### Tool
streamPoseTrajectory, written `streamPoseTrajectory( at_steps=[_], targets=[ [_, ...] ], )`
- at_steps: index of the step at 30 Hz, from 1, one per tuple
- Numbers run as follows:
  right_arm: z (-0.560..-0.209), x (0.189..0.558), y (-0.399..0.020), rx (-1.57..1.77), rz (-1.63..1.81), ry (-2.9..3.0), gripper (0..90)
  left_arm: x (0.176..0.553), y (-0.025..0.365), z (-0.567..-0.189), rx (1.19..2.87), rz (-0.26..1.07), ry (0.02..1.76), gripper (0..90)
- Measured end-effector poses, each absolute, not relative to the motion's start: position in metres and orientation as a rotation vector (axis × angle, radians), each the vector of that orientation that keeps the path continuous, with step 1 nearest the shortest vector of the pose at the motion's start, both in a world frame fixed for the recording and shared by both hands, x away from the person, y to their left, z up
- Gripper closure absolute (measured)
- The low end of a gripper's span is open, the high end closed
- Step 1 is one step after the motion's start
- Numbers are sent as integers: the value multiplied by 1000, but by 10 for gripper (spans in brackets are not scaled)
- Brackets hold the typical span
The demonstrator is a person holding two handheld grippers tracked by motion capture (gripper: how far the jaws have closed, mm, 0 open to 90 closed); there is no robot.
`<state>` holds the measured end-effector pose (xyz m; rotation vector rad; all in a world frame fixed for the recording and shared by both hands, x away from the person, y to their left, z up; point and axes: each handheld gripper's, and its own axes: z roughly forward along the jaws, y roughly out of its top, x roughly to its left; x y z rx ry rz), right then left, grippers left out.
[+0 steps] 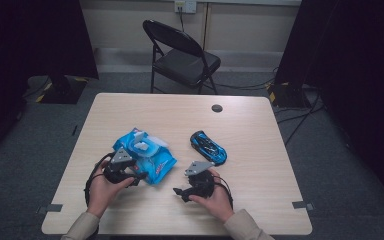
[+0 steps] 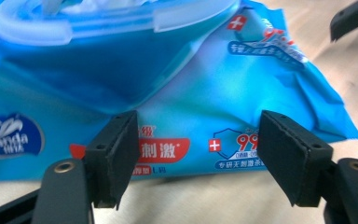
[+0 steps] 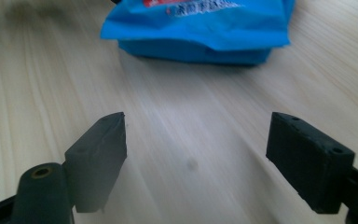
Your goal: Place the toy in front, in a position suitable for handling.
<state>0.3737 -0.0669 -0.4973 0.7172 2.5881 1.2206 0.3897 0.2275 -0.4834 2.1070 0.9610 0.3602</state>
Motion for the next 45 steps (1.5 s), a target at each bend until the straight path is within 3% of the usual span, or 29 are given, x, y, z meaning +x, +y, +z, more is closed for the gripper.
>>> streamPoseTrajectory(
  at_steps=[3, 6, 17, 30, 38, 45],
  targets=[
    [-500, 382, -53, 729, 1225, 2585, 210, 398, 231, -486, 2090, 350, 1011, 253],
    [-503, 393, -40, 753, 1245, 2561, 295, 399, 234, -490, 2083, 325, 1040, 197],
    [-506, 410, -11, 828, 1220, 2511, 314, 378, 251, -486, 2167, 309, 961, 212],
    [-506, 449, 37, 813, 1193, 2513, 314, 376, 259, -492, 2151, 289, 956, 208],
    [-507, 466, 52, 781, 1179, 2557, 272, 377, 260, -491, 2142, 287, 950, 195],
    [-489, 452, 9, 717, 1186, 2551, 164, 374, 263, -493, 2126, 278, 968, 194]
  ],
)
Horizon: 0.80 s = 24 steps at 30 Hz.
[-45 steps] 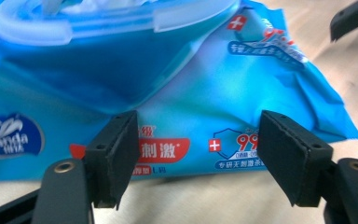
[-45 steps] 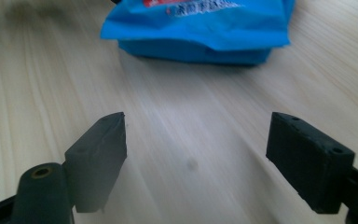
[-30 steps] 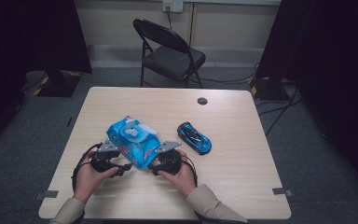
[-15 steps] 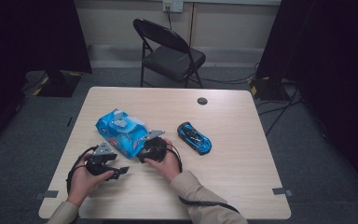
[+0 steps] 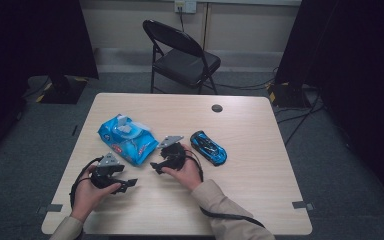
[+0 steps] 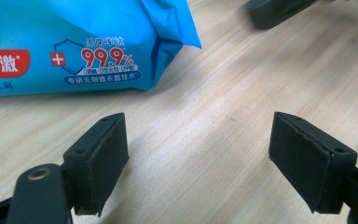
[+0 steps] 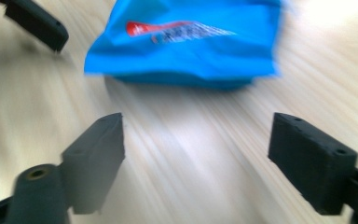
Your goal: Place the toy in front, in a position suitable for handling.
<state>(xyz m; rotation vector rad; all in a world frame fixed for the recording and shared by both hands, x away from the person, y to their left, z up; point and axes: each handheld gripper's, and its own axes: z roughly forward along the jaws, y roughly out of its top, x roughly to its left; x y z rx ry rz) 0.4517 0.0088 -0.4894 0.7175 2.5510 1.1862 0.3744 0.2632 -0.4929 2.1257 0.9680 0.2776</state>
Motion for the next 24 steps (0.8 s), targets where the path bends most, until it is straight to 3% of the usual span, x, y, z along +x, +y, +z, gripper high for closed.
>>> streamPoseTrajectory(
  at_steps=[11, 24],
  targets=[
    [-467, 449, -98, 763, 1142, 2465, 142, 369, 257, -493, 2136, 262, 955, 194],
    [-487, 509, -122, 990, 1099, 2416, 148, 373, 254, -501, 2148, 255, 929, 186]
  ],
)
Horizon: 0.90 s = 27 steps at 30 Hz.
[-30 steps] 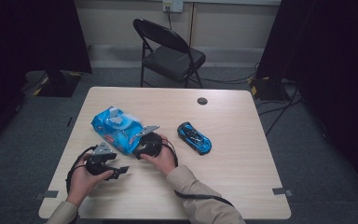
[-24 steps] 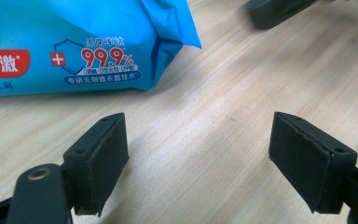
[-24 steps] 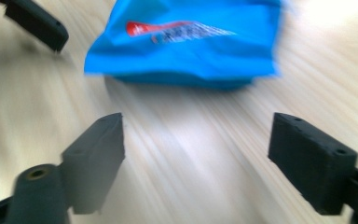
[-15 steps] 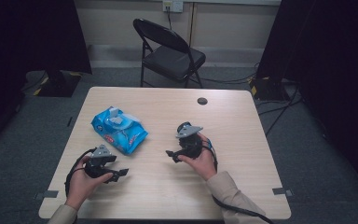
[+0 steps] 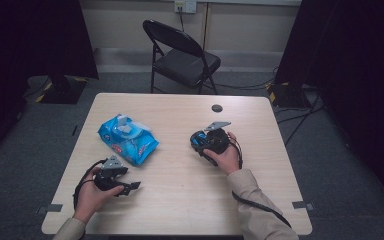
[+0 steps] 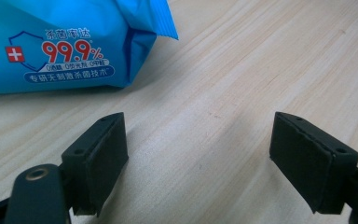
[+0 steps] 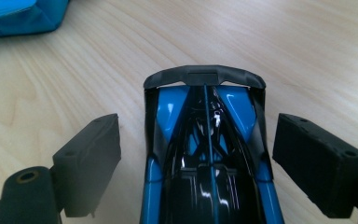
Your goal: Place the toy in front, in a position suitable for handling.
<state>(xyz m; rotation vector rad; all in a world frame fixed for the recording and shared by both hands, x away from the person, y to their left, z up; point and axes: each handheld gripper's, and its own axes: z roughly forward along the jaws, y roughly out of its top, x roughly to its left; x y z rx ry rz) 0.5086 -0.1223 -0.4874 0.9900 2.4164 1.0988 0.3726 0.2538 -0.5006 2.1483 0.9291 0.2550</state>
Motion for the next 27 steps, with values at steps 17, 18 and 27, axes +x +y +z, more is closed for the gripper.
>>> streamPoseTrajectory(
  at_steps=[17, 18, 27],
  targets=[
    [-502, 527, -109, 1036, 1013, 2453, 251, 370, 253, -502, 2160, 275, 903, 169],
    [-502, 526, -108, 1042, 1007, 2452, 254, 370, 253, -502, 2158, 275, 904, 169],
    [-497, 518, -114, 1032, 1016, 2414, 258, 370, 252, -502, 2162, 273, 906, 169]
  ],
)
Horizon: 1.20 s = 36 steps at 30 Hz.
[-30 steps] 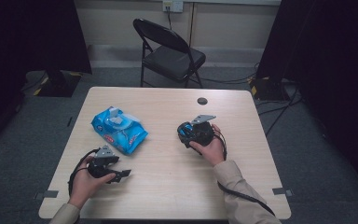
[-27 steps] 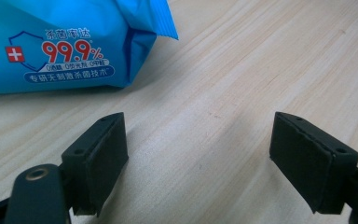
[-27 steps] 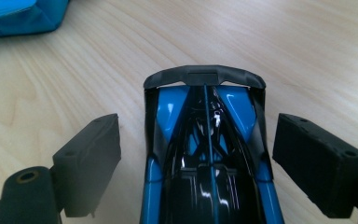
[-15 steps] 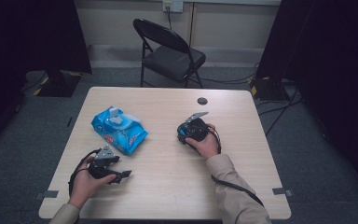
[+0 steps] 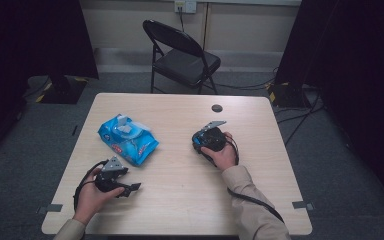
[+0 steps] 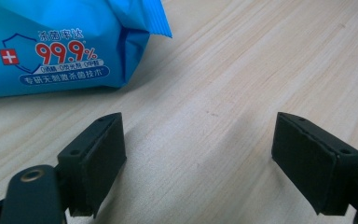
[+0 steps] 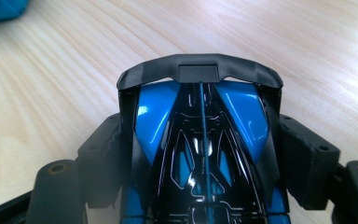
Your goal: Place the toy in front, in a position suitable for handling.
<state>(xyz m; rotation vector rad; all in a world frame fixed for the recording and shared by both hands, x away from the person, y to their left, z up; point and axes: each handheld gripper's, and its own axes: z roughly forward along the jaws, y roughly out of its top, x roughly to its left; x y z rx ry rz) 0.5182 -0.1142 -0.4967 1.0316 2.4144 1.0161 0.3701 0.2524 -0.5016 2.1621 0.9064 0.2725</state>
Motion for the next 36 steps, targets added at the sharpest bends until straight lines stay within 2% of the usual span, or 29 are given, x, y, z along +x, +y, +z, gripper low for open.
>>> streamPoseTrajectory(
  at_steps=[13, 21, 30, 36],
  targets=[
    [-475, 502, -138, 1033, 1158, 2374, 258, 370, 251, -502, 2164, 281, 911, 161],
    [-469, 474, -144, 986, 1174, 2456, 259, 370, 249, -501, 2175, 283, 909, 156],
    [-479, 443, -123, 921, 1121, 2562, 258, 369, 247, -500, 2190, 286, 901, 157],
    [-493, 441, -110, 901, 1025, 2576, 257, 369, 246, -501, 2195, 289, 892, 157]
  ],
)
